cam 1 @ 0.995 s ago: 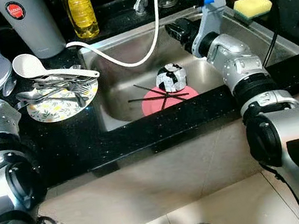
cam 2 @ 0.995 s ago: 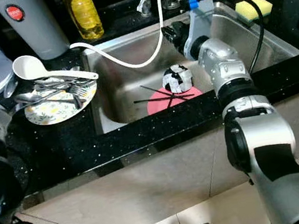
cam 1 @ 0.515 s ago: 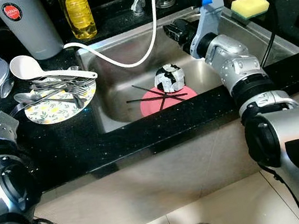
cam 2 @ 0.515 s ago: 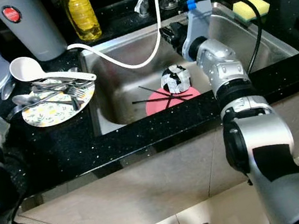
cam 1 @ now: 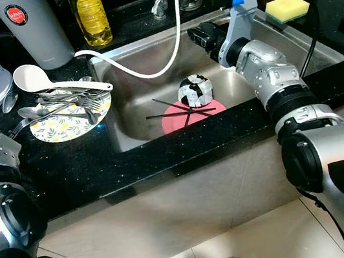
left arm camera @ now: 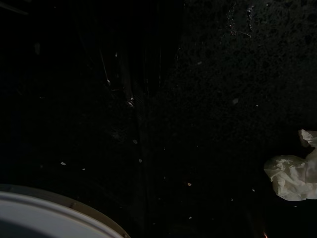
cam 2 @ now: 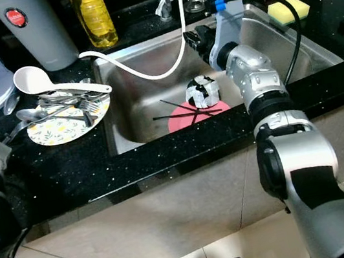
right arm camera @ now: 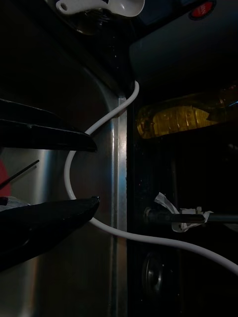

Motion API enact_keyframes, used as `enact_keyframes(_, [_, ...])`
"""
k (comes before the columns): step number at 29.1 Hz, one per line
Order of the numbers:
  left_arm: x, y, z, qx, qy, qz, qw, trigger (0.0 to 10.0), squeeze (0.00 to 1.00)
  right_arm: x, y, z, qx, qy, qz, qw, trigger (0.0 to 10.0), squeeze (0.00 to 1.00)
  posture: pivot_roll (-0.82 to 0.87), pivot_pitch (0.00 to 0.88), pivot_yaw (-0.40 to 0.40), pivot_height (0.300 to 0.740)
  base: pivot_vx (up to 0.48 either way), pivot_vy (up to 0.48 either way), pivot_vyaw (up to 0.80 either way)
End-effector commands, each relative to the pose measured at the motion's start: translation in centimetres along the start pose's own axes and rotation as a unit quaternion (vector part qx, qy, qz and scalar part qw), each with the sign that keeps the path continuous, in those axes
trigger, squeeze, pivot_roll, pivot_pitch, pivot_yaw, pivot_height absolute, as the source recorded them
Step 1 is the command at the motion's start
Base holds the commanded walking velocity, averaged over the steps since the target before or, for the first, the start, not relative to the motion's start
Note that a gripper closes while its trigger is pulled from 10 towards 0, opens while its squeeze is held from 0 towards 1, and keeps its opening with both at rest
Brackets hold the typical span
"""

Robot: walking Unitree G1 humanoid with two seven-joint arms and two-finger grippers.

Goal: Kitchen organization

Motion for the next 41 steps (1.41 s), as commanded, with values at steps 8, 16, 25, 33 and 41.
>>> enact_keyframes(8, [1.0,0.3,2.0,-0.068,-0.004,0.034,0.997,10.0,0.0,0.6,-0.3,0.4,-0.003,0.003,0.008,1.0,10.0,0.0,-0.06,0.068,0.085,0.74,0.0,0.0,0.0])
enact_keyframes(16, [-0.3,2.6,3.3,-0.138,-0.009,0.048,0.989,10.0,0.0,1.1,-0.5,0.4,-0.002,0.001,0.013,1.0,10.0,0.0,-0.04,0.069,0.073,0.74,0.0,0.0,0.0])
enact_keyframes(25, [-4.0,6.0,4.3,-0.217,-0.048,-0.018,0.975,10.0,0.0,1.5,-0.8,0.4,-0.003,0.0,0.018,1.0,10.0,0.0,-0.04,0.067,0.071,0.74,0.0,0.0,0.0])
enact_keyframes(33, [-10.9,17.4,10.2,-0.444,-0.106,-0.276,0.846,10.0,0.0,1.9,-0.7,0.5,-0.008,-0.012,0.033,0.999,10.0,0.0,-0.03,0.067,0.073,0.74,0.0,0.0,0.0])
enact_keyframes(41, [-13.4,25.0,7.0,-0.445,-0.153,-0.53,0.705,10.0,0.0,6.0,0.1,4.6,-0.063,-0.17,0.18,0.967,10.0,0.0,-0.04,0.064,0.074,0.74,0.0,0.0,0.0])
Point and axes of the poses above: a point about 5 cm out from each wrist's last joint towards the gripper, its own y axis pointing back from the gripper into the wrist, its own z axis along the axis of the wrist's last joint, x = y × z, the point moved 6 cm from there along -y, pointing out of the wrist towards the gripper, and after that the axes turned 15 degrees about -y, right-handed, at the moved point
